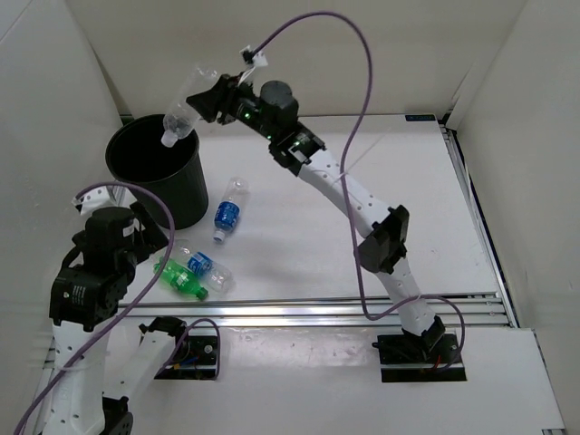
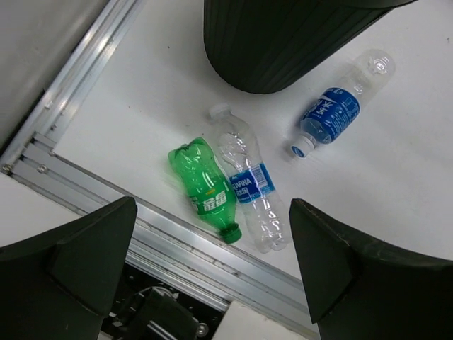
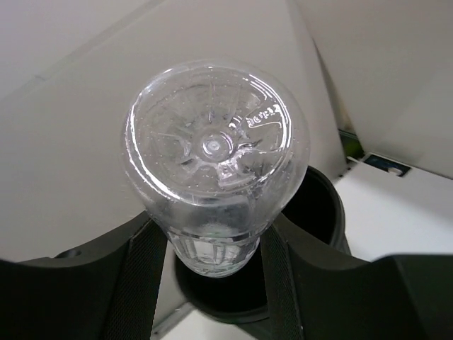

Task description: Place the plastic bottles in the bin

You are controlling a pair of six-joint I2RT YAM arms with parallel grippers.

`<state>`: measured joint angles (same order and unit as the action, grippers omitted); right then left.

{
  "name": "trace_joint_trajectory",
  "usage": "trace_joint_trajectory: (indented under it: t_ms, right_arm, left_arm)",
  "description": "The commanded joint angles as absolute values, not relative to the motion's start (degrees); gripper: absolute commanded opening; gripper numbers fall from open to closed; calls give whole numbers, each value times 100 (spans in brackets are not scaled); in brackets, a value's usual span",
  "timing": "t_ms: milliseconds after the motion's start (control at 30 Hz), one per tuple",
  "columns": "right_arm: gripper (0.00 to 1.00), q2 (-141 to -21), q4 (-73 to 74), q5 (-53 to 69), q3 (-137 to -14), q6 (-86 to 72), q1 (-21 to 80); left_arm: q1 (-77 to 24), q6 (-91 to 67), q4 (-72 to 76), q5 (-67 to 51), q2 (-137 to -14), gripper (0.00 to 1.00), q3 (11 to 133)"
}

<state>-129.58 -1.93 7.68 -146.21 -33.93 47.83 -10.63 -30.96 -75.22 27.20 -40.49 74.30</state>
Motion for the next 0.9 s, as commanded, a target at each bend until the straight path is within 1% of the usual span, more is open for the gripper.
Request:
trace_joint_trajectory:
  t_ms: [0,67,167,200,233,267,300,333,367,433,467,500,533,567,600,667,700,733,767,800,833,867]
  right_arm:
    - [33,-13297,-1019,-131,-14730,-2487,5053]
    - [36,-13298,-1326,-245,-14626,-2225,5202]
    - [37,-13298,-1766,-500,-14729,-1469,5457]
    - [40,-13298,-1828,-501,-14730,-1372,5458]
    - [87,-13298,-1959,-501,-14730,-1241,5528]
    - [100,-13185,-1960,-431,-14730,-1057,5581]
    - [100,-13070,-1838,-561,-14835,-785,5659]
    - [100,-12878,-1376,-797,-15053,-469,5852]
    - [100,-12163,-1258,-1035,-14899,-257,5923]
    - [100,-11211,-1457,-1587,-13936,-770,5819]
    - [100,-10501,-1616,-1591,-13000,-1261,5644]
    - [100,-10355,-1347,-1365,-12903,-1788,5173]
    - [100,-10354,-892,-1162,-13094,-2646,4959]
    - [100,-10658,296,-969,-13800,-3028,4774]
    - [100,-10818,899,-784,-14086,-3363,4433]
    - [100,-10934,2041,-214,-14037,-4163,4141]
    - [100,-10864,2170,146,-13201,-4410,3853]
    - [100,-10620,2101,1002,-12583,-4586,3719]
    - [100,-10539,1805,1333,-12046,-4666,3613]
    - [100,-10538,1663,1536,-11615,-4667,3543]
    - [100,-10608,1661,1608,-11167,-4545,3472]
    - [100,-10739,1879,1608,-11162,-4544,3367]
  left_arm:
    - [-1090,-2287,-7682,2707,-4341,100,7865]
    - [-1090,-2172,-7822,2707,-4482,100,8189]
    - [-1090,-2066,-7972,2646,-4658,100,8611]
    - [-1090,-2065,-8033,2646,-4658,100,8674]
    - [-1090,-2065,-8033,2646,-4589,100,8727]
    - [-1090,-2065,-8033,2646,-4588,100,8728]
    - [-1090,-2065,-8033,2646,-4501,100,8728]
    - [-1090,-2065,-8033,2646,-4430,100,8728]
    - [-1090,-2065,-8033,2698,-4430,100,8728]
    - [-1090,-2232,-8033,2698,-4430,100,8728]
    - [-1090,-2302,-7972,2698,-4377,100,8728]
    - [-1090,-2372,-7876,2698,-4377,100,8675]
    - [-1090,-2591,-7823,2646,-4377,100,8675]
    - [-1090,-2732,-7692,2550,-4316,100,8475]
    - [-1090,-2890,-7586,2471,-4228,100,8333]
    - [-1090,-3478,-7419,2243,-4105,100,8009]
    - [-1090,-3724,-7287,2180,-3939,100,7659]
    - [-1090,-4231,-7199,2110,-3824,100,7438]
    - [-1090,-4480,-7103,2022,-3693,100,7192]
    - [-1090,-4743,-7023,1961,-3543,100,6711]
    - [-1090,-5155,-6935,1882,-3237,100,6489]
    - [-1090,-5237,-6717,1881,-3086,100,6312]
